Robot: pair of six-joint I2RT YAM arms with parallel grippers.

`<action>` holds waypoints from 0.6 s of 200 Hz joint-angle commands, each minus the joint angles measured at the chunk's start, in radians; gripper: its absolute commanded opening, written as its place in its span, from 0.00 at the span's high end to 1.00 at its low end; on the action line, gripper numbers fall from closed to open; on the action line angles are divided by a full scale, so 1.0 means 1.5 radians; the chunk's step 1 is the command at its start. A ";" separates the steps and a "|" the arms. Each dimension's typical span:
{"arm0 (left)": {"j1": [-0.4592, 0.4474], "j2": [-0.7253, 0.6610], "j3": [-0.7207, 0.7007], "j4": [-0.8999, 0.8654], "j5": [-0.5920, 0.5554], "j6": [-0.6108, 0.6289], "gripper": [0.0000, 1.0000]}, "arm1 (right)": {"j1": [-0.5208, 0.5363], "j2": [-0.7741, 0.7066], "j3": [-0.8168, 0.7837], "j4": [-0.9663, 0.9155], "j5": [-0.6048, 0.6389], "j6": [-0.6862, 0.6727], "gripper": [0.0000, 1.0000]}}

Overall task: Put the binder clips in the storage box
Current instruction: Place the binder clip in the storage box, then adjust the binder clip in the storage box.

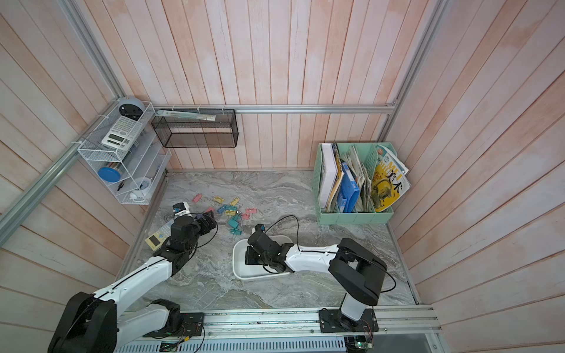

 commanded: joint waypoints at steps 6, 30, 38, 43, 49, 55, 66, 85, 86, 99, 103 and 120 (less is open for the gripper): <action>-0.004 0.009 -0.003 0.011 -0.005 0.007 0.00 | -0.002 -0.027 -0.010 0.008 0.000 -0.001 1.00; -0.006 0.008 -0.003 0.011 -0.006 0.009 0.00 | 0.000 -0.051 0.002 -0.043 0.019 -0.031 0.97; -0.006 0.008 -0.002 0.010 -0.006 0.009 0.00 | 0.004 -0.066 0.005 -0.067 0.044 -0.041 0.94; -0.006 0.007 -0.002 0.010 -0.006 0.010 0.00 | 0.008 -0.076 0.006 -0.082 0.067 -0.048 0.91; -0.006 0.006 -0.002 0.009 -0.007 0.011 0.00 | 0.014 -0.086 0.008 -0.103 0.099 -0.054 0.84; -0.007 0.005 -0.002 0.010 -0.007 0.012 0.00 | 0.017 -0.096 0.012 -0.136 0.132 -0.051 0.77; -0.008 0.003 -0.002 0.009 -0.010 0.013 0.00 | 0.017 -0.102 0.028 -0.219 0.192 0.000 0.71; -0.009 0.003 -0.001 0.006 -0.011 0.015 0.00 | 0.018 -0.102 0.058 -0.322 0.208 0.102 0.65; -0.009 0.003 0.000 0.005 -0.011 0.015 0.00 | 0.019 -0.102 0.059 -0.321 0.207 0.104 0.64; -0.010 0.003 0.000 0.005 -0.013 0.015 0.00 | 0.024 -0.098 0.067 -0.333 0.211 0.184 0.56; -0.010 0.003 0.001 0.005 -0.014 0.015 0.00 | 0.024 -0.094 0.068 -0.334 0.205 0.205 0.54; -0.011 0.005 0.002 0.003 -0.013 0.015 0.00 | 0.024 -0.078 0.059 -0.287 0.183 0.232 0.40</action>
